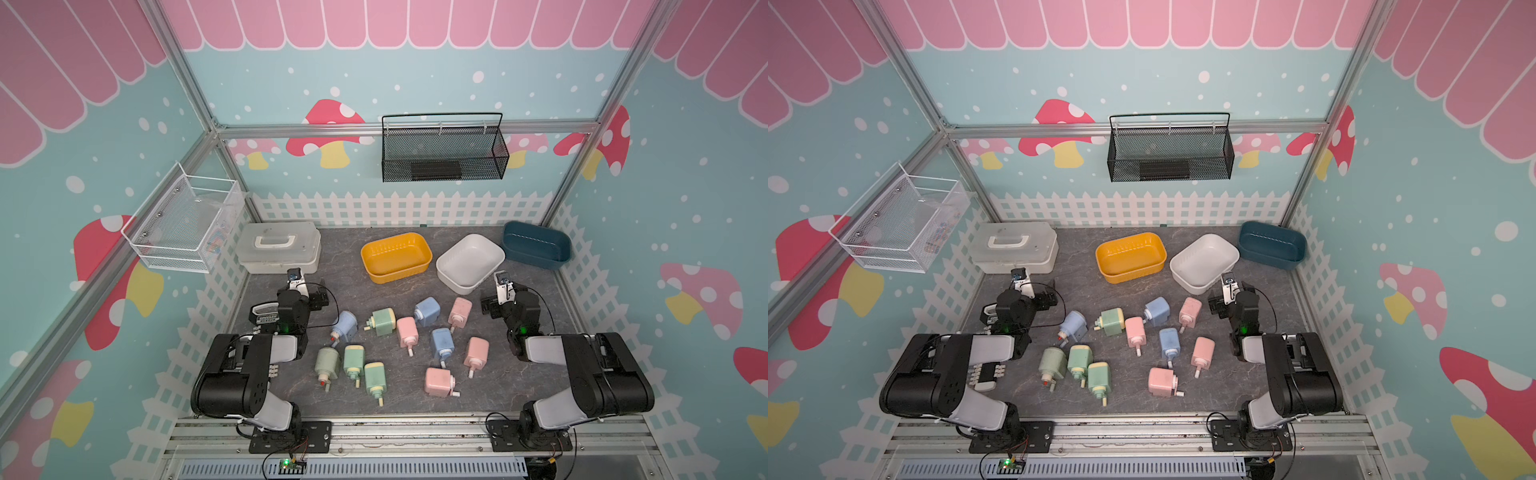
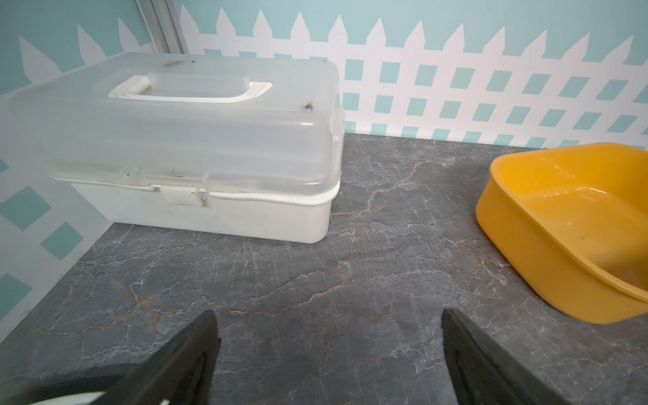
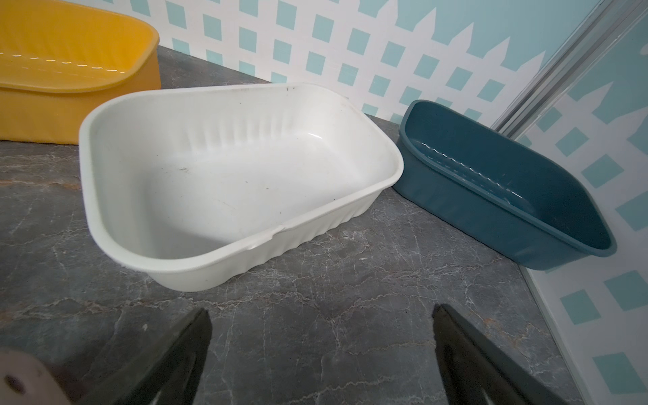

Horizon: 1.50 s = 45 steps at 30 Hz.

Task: Place the pencil sharpeners by color into the storage box
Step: Move the storage box to the center of the board.

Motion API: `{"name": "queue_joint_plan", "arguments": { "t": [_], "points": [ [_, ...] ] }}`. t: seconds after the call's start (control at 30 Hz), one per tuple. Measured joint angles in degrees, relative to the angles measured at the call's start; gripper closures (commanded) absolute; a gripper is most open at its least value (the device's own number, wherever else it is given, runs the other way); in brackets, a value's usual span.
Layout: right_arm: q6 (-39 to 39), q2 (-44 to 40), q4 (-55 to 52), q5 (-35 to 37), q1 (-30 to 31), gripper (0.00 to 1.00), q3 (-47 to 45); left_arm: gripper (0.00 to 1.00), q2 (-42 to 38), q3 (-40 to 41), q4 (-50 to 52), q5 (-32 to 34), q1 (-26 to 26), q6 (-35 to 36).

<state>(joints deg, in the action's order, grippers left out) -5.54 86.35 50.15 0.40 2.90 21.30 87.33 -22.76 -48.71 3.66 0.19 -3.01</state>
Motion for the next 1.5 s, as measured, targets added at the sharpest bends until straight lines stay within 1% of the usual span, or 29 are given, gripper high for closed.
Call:
{"name": "queue_joint_plan", "arguments": {
  "t": [0.2, 0.4, 0.47, 0.57, 0.67, 0.77, 0.87, 0.97, 1.07, 1.13, 1.23, 1.33, 1.5],
  "points": [
    [0.0, 0.0, 0.02, -0.04, 0.0, 0.01, 0.0, 0.01, -0.68, -0.02, 1.46, 1.4, -0.48, -0.07],
    [-0.61, -0.46, 0.0, -1.53, 0.0, 0.01, -0.33, 0.01, -6.21, -0.04, 5.53, 3.96, -0.92, -0.48],
    [-0.83, -1.77, -0.42, -1.97, 0.0, 0.02, -0.7, 0.01, -9.07, -0.72, 9.31, 5.77, -1.81, -0.76],
    [-0.57, -5.92, -3.96, -1.42, 0.02, 0.01, -0.61, 0.01, -13.27, -4.9, 18.03, 8.0, -3.5, -2.62],
    [1.22, -11.17, -9.79, 1.42, 0.02, 0.01, 0.79, 0.01, -15.98, -9.38, 24.41, 8.7, -4.31, -5.31],
    [3.82, -14.75, -14.73, 4.72, 0.0, 0.01, 2.54, 0.01, -16.9, -13.49, 31.76, 10.1, -5.57, -9.44],
    [6.99, -19.3, -20.24, 6.01, 0.0, 0.01, 3.21, 0.01, -15.76, -18.88, 41.35, 10.03, -6.58, -14.8],
    [11.26, -24.98, -26.84, 6.03, 0.0, 0.01, 4.2, 0.01, -13.79, -23.3, 47.93, 10.38, -7.96, -19.98],
    [14.67, -29.92, -33.66, 3.1, 0.0, 0.01, 6.16, 0.01, -11.52, -26.77, 54.03, 10.78, -9.94, -25.22],
    [17.07, -32.26, -38.34, -0.37, 0.0, 0.01, 8.15, 0.01, -9.42, -29.46, 58.18, 11.23, -11.23, -28.04],
    [20.57, -33.18, -45.09, -5.88, 0.0, 0.01, 11.72, 0.01, -6.25, -33.2, 62.6, 11.89, -13.05, -30.84],
    [23.19, -32.85, -50.73, -10.47, 0.0, 0.01, 14.23, 0.01, -3.61, -35.39, 63.98, 11.87, -14.93, -32.04],
    [24.94, -31.76, -56.3, -15.3, 0.0, 0.01, 15.56, 0.01, 1.84, -39.71, 64.83, 10.78, -16.87, -32.83]
  ]
}}
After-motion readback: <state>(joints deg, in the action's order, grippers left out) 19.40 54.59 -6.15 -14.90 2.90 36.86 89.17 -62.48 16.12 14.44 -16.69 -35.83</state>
